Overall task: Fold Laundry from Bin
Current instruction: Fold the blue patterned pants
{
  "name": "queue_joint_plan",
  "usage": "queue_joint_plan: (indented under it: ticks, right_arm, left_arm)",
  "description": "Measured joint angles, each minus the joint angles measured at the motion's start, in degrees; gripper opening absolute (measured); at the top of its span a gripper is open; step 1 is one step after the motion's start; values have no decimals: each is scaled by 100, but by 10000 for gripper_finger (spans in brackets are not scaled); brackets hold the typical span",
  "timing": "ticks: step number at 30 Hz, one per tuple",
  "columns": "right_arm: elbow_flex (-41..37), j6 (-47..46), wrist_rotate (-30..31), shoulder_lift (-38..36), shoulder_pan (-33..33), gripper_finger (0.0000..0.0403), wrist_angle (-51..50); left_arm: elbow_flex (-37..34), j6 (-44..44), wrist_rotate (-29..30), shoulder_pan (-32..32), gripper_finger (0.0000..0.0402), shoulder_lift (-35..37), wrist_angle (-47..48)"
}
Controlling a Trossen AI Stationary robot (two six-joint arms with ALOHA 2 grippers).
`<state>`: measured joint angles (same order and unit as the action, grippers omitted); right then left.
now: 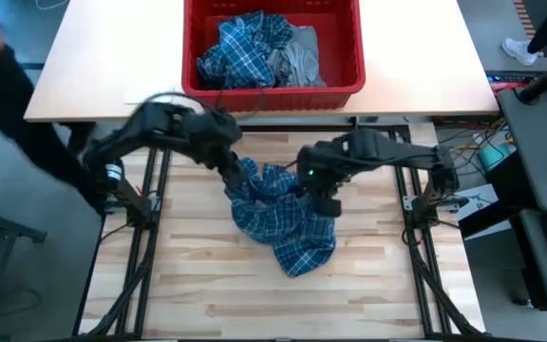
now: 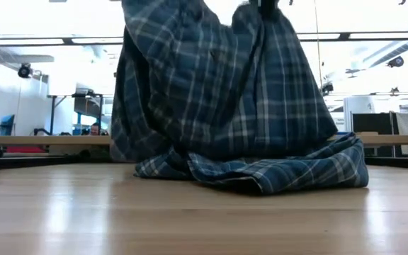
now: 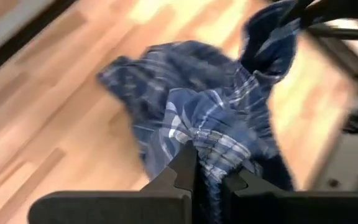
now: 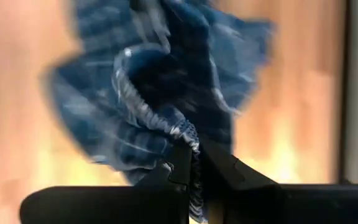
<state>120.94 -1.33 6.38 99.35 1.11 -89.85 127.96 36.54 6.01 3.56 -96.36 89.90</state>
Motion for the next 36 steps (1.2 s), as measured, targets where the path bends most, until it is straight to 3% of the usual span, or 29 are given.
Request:
queue_joint_plan:
  ticks: [5, 7, 10, 15, 24, 32, 36]
  right_arm:
    - [-1081, -782, 1605, -269, 476, 11, 147]
    - [-1633, -754, 1784, -488, 729, 11, 436]
    - [-2400, -353, 1389, -665, 1046, 10, 1313]
    - [-3364, -661, 828, -671, 1355, 21, 3014]
    - [-4621, -3254, 593, -703, 1852, 106, 3615]
    - [-4090, -5570, 578, -1388, 2075, 172, 3632]
    - [-4008, -6997, 1194, -1908, 2065, 197, 3425]
  left_arm:
    - [-1155, 653, 655, -244, 0, 120, -2]
    - [-1730, 1015, 836, -269, 0, 313, 16]
    - [-2537, 1645, 1267, -228, 0, 480, -28]
    - [-3505, 2062, 1297, -240, 0, 517, -876]
    - [-4495, 2839, 932, -939, 0, 468, -1503]
    - [-4636, 2921, 981, -1130, 0, 470, -1626]
    - [-4612, 2714, 1012, -1089, 0, 470, -1650]
